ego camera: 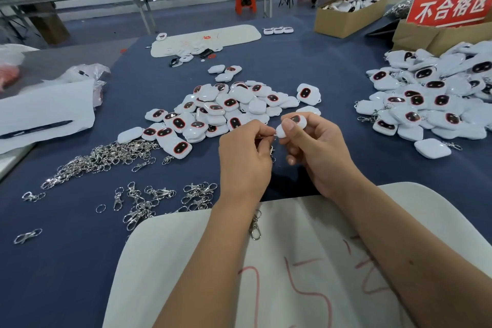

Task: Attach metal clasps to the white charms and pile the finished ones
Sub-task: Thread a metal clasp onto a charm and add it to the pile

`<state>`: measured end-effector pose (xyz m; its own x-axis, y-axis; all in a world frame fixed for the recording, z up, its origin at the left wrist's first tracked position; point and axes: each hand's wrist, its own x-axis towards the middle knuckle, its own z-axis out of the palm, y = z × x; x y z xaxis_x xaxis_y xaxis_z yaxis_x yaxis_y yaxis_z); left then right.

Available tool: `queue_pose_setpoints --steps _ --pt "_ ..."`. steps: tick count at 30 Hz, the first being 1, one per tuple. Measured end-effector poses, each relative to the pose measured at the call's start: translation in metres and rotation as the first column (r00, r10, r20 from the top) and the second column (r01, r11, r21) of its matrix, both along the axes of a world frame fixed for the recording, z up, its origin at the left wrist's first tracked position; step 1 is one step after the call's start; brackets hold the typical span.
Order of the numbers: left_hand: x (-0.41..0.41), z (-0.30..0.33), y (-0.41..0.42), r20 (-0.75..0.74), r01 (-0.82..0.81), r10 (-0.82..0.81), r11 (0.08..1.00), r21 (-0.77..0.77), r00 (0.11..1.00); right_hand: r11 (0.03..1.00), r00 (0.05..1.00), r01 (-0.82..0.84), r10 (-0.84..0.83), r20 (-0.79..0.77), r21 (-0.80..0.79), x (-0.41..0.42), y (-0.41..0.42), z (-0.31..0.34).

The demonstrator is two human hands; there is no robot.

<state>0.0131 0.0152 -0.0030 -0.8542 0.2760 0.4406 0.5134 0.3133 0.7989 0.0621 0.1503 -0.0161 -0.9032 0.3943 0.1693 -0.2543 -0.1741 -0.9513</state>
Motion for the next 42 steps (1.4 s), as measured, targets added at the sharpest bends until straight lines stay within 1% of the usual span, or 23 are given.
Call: queue_pose_setpoints --steps 2,4,7,10,15,18,20,21,22,23,24,25,26,28,30,31,33,35,36,37,38,39,42 --pt "0.002 -0.001 0.002 0.09 -0.023 0.013 0.994 0.103 0.996 0.998 1.0 0.016 -0.016 0.006 -0.065 -0.001 0.0 0.0" --pt "0.002 -0.002 0.003 0.189 -0.067 0.034 0.982 0.174 0.981 0.991 0.998 0.059 -0.058 0.013 -0.118 -0.002 0.001 0.0" --pt "-0.001 -0.002 0.001 0.271 -0.109 0.041 0.964 0.243 0.962 0.976 0.984 0.173 -0.167 0.058 -0.13 -0.006 0.001 -0.001" --pt "0.0 0.001 0.0 0.3 -0.121 0.038 0.957 0.262 0.953 0.966 0.969 0.243 -0.237 0.075 -0.088 -0.007 0.0 -0.003" --pt "0.006 0.006 0.012 0.292 -0.121 0.052 0.967 0.224 0.955 0.938 0.934 0.347 -0.344 0.098 -0.011 -0.005 0.003 -0.002" --pt "0.009 0.012 0.034 0.309 -0.113 0.049 0.975 0.191 0.95 0.869 0.865 0.495 -0.491 0.105 -0.014 -0.004 0.008 0.0" --pt "0.012 0.018 0.053 0.308 -0.039 -0.018 0.983 0.18 0.951 0.775 0.776 0.629 -0.621 0.112 -0.064 -0.002 0.015 0.003" --pt "0.013 0.019 0.061 0.283 0.006 -0.052 0.987 0.162 0.958 0.715 0.718 0.695 -0.685 0.119 -0.077 0.0 0.019 0.004" --pt "0.013 0.019 0.069 0.221 0.043 -0.063 0.995 0.095 0.973 0.655 0.659 0.752 -0.742 0.124 -0.079 0.002 0.024 0.005" --pt "0.011 0.017 0.075 0.117 0.049 -0.044 0.998 -0.037 0.992 0.611 0.616 0.788 -0.778 0.125 -0.08 0.002 0.029 0.005" --pt "0.008 0.015 0.078 -0.009 0.018 -0.02 0.978 -0.206 1.0 0.589 0.595 0.804 -0.794 0.125 -0.083 0.003 0.031 0.005" --pt "0.005 0.013 0.082 -0.122 -0.024 -0.02 0.937 -0.347 0.992 0.589 0.594 0.805 -0.796 0.117 -0.074 0.003 0.032 0.005" --pt "0.0 0.01 0.084 -0.183 -0.038 -0.048 0.897 -0.439 0.982 0.607 0.607 0.794 -0.788 0.104 -0.038 0.003 0.031 0.005" --pt "-0.009 0.004 0.088 -0.186 0.025 -0.164 0.811 -0.584 0.969 0.648 0.641 0.755 -0.762 0.091 0.101 0.002 0.026 0.004" --pt "-0.014 0.001 0.091 -0.133 0.099 -0.256 0.725 -0.682 0.958 0.67 0.671 0.697 -0.735 0.099 0.255 0.0 0.025 0.002" --pt "-0.015 0.002 0.091 -0.107 0.121 -0.26 0.727 -0.676 0.96 0.663 0.678 0.662 -0.728 0.097 0.35 -0.001 0.025 0.002" --pt "-0.015 0.006 0.087 -0.069 0.124 -0.2 0.808 -0.575 0.977 0.592 0.695 0.578 -0.717 0.041 0.562 -0.001 0.022 0.003" --pt "-0.016 0.01 0.076 -0.011 0.156 -0.181 0.878 -0.453 0.983 0.537 0.768 0.456 -0.641 -0.009 0.71 -0.003 0.018 0.004" --pt "-0.017 0.012 0.069 0.014 0.171 -0.183 0.891 -0.419 0.983 0.525 0.81 0.358 -0.586 0.023 0.772 -0.004 0.016 0.004" --pt "-0.02 0.012 0.059 0.029 0.163 -0.166 0.897 -0.412 0.986 0.504 0.835 0.253 -0.546 0.077 0.826 -0.004 0.014 0.005" --pt "-0.023 0.012 0.05 0.017 0.127 -0.132 0.901 -0.415 0.991 0.477 0.836 0.172 -0.534 0.129 0.862 -0.004 0.012 0.005" --pt "-0.026 0.01 0.04 -0.005 0.074 -0.083 0.907 -0.415 0.997 0.454 0.824 0.131 -0.544 0.158 0.881 -0.005 0.013 0.005" --pt "-0.031 0.002 0.01 -0.001 -0.072 0.079 0.915 -0.398 0.997 0.38 0.795 0.142 -0.594 0.123 0.914 -0.006 0.013 0.0"
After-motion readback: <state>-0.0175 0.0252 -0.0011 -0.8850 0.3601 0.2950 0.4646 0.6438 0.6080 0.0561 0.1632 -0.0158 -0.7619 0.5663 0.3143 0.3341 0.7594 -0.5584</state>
